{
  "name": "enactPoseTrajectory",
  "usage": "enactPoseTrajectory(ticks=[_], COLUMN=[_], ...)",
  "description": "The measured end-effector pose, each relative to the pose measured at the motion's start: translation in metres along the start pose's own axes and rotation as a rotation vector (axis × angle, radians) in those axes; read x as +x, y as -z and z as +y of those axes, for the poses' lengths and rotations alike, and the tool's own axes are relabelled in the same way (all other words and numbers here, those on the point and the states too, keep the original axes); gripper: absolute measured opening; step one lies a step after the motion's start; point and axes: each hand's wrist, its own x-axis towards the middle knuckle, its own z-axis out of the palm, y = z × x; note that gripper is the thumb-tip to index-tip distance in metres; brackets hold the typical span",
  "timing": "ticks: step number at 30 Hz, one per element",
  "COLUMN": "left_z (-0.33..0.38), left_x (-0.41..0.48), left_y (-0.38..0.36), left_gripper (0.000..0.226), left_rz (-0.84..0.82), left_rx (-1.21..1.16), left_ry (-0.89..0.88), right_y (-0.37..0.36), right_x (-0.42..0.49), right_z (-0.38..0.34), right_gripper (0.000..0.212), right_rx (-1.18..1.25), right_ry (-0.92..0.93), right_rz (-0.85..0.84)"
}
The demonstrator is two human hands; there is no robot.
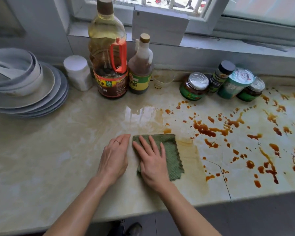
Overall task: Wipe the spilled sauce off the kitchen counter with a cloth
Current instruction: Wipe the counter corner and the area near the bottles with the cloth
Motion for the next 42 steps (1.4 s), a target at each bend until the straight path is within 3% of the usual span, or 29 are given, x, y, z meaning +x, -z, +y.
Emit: enactPoseTrajectory(ticks=[3,8,15,21,26,29,37,42], left_z=[-0.002,-0.013,-0.011,-0.005,-0.006,-0.007,-0.004,0.001], left_x=[0.014,0.027,0.044,0.057,0.065,0.07,0.071,0.07], left_y=[0.005,0.017,0.018,0.021,0.017,0.019,0.029,0.03], left_gripper=[0.058,0.061,0.059,0.059,0.061,0.07,0.066,0.064], left_rz=[0.044,0.067,0.055,0.024,-0.016,-0.041,-0.126,-0.178], left_rx=[0.011,0.04,-0.002,-0.002,-0.032,0.008,0.112,0.169], left_ry=[0.035,0.084,0.063,0.049,0.07,0.084,0.085,0.104], right_y=[0.007,0.012,0.001,0.009,-0.008,0.001,0.033,0.014], right_x=[0.037,0.04,0.07,0.086,0.1,0.138,0.141,0.127], right_z=[0.011,0.034,0.007,0.025,-0.017,-0.012,0.027,0.001], right_gripper=[0.058,0.052,0.05,0.056,0.055,0.053,0.053,0.055], right_rx=[-0.063,-0.147,-0.181,-0.101,-0.13,-0.118,-0.073,-0.104], right_ry=[0.019,-0.243,0.026,-0.382,-0.127,-0.129,-0.575,-0.209], right_rz=[0.004,0.186,0.092,0.184,0.048,0.022,0.06,0.084])
